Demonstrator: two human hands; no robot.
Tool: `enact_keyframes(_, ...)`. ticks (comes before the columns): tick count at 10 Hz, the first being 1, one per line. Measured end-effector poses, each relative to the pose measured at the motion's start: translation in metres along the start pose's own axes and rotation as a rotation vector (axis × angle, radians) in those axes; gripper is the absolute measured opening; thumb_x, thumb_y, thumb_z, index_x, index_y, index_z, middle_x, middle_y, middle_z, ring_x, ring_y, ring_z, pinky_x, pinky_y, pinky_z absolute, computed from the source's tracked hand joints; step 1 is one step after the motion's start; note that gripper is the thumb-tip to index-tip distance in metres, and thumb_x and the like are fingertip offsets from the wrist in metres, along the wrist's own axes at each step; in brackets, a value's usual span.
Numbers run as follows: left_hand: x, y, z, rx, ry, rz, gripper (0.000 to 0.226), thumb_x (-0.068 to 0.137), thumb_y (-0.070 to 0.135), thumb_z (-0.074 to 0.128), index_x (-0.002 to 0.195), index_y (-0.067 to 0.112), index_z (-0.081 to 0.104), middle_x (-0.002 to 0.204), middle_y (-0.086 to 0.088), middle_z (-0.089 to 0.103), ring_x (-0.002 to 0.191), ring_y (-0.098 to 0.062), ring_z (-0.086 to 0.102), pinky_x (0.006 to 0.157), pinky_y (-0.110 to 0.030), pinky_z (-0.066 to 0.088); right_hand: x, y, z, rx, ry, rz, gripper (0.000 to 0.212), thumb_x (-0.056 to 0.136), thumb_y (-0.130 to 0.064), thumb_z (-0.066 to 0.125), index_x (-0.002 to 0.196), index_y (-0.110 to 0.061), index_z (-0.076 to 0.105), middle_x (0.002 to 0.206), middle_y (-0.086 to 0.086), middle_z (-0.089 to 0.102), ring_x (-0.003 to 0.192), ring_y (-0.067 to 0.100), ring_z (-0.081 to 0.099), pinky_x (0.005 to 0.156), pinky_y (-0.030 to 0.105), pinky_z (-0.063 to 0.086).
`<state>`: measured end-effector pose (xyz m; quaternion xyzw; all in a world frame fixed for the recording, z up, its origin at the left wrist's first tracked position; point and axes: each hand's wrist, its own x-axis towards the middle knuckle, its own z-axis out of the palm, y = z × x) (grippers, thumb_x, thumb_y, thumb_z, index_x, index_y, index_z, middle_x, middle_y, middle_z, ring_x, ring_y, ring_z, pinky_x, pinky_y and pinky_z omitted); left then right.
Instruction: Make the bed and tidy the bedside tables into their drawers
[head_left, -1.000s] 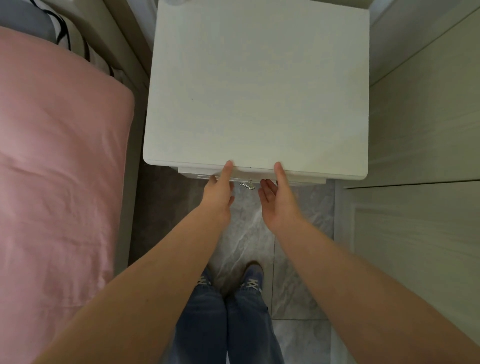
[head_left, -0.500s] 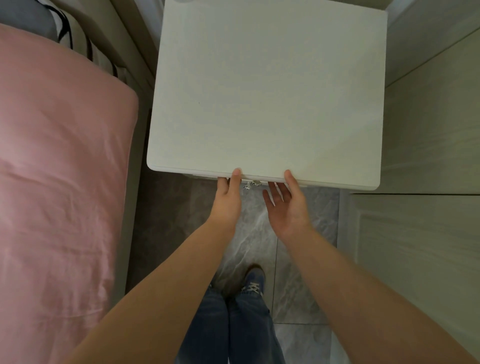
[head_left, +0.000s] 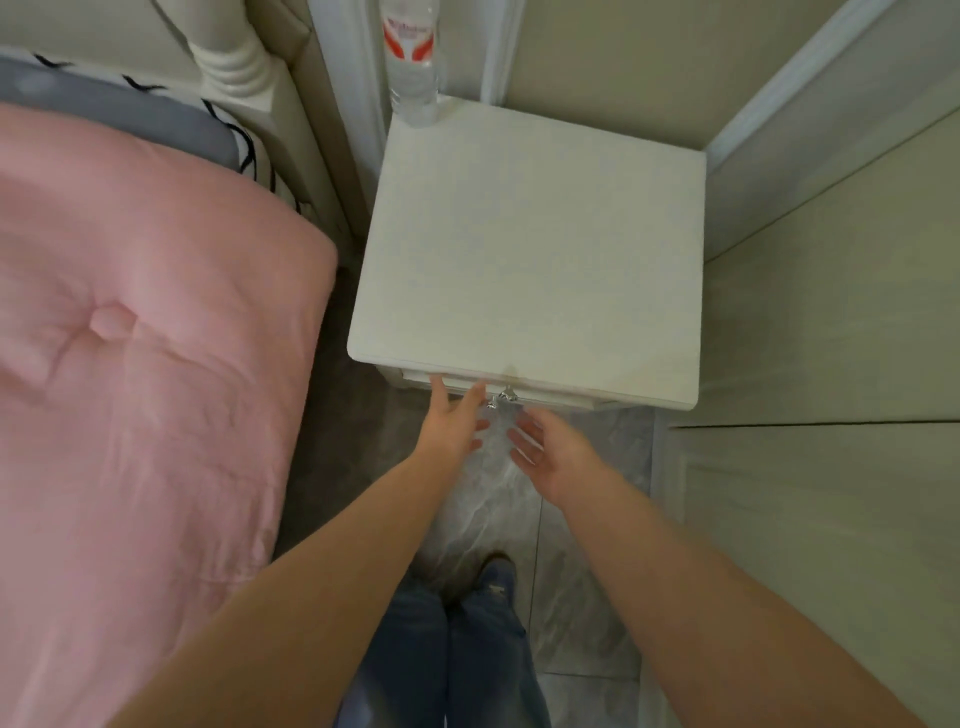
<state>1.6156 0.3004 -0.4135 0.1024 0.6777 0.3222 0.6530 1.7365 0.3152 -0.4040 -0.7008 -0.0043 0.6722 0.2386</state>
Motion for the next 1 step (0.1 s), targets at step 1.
enact_keyframes(1,-0.0403,0.0183,-0.0199,0.044,0.044,0.044,0.062,0.097,0.035,0.054,0.150,0.020,0.027,0.116,-0.004,0.067,0.093,-0.015,0.068,0.074,-0.031,0.055,-0.0467,0.0050,0.0107,-0.137,-0.045,-0.028,0.006,0.092,-0.015,0.060,0.098,-0.017,0.061,0.088,0.000,0.064,0.080,0.014,0.062,0.071,0.028,0.047)
